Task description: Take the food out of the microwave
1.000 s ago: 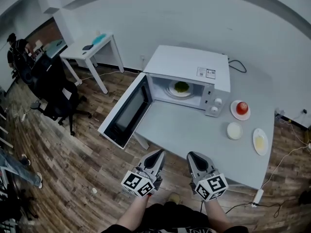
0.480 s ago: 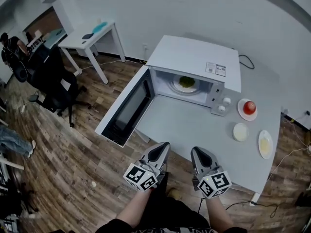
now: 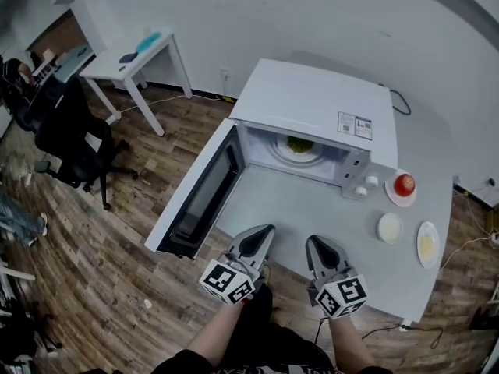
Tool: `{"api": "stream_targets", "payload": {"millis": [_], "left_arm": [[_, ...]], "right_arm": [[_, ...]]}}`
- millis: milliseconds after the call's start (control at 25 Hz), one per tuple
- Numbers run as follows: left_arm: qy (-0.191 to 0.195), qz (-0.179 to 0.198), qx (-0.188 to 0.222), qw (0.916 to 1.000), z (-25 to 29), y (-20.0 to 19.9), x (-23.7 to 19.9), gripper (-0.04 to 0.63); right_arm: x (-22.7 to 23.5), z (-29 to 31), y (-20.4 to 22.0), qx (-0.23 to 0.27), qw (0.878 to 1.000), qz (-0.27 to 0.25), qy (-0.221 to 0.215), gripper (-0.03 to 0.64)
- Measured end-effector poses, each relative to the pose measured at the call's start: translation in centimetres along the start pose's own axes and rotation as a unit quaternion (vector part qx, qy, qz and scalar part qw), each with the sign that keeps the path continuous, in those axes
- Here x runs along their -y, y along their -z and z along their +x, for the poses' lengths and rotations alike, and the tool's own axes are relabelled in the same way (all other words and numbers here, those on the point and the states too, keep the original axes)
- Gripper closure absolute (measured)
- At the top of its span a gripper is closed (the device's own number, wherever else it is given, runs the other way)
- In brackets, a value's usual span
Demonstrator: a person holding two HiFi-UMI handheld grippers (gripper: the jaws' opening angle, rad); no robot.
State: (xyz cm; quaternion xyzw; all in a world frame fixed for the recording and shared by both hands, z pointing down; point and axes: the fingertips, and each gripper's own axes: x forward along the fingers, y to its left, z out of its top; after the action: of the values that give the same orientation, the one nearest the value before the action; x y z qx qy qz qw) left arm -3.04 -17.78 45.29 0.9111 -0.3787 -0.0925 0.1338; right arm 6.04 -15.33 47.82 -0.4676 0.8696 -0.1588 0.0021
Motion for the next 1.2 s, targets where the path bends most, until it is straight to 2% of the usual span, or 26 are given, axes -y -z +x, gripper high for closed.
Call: {"api": "stream_targets", "payload": {"millis": [640,920,1200], "left_arm": [[-0.006,-0.009,-0.03,0.9995,4.8,0.6,-6.6,0.586],[0.007,0.001,-0.037,0.9993,6.6,1.0,-8.3,0.584],[0.002,0.015,-0.05,0.9986,8.3,1.9,-10.1,0.584]], "right_arm": [[3.2,8.2,-0.1,-0.021,0.999,-0.018,0.024,0.581],[5.4,12.5,-0.7,-0.044,0.994,-0.098,0.034,0.578],[7.7,15.9,-1.4,-0.077,0.977,-0.189,0.054,0.554]]}}
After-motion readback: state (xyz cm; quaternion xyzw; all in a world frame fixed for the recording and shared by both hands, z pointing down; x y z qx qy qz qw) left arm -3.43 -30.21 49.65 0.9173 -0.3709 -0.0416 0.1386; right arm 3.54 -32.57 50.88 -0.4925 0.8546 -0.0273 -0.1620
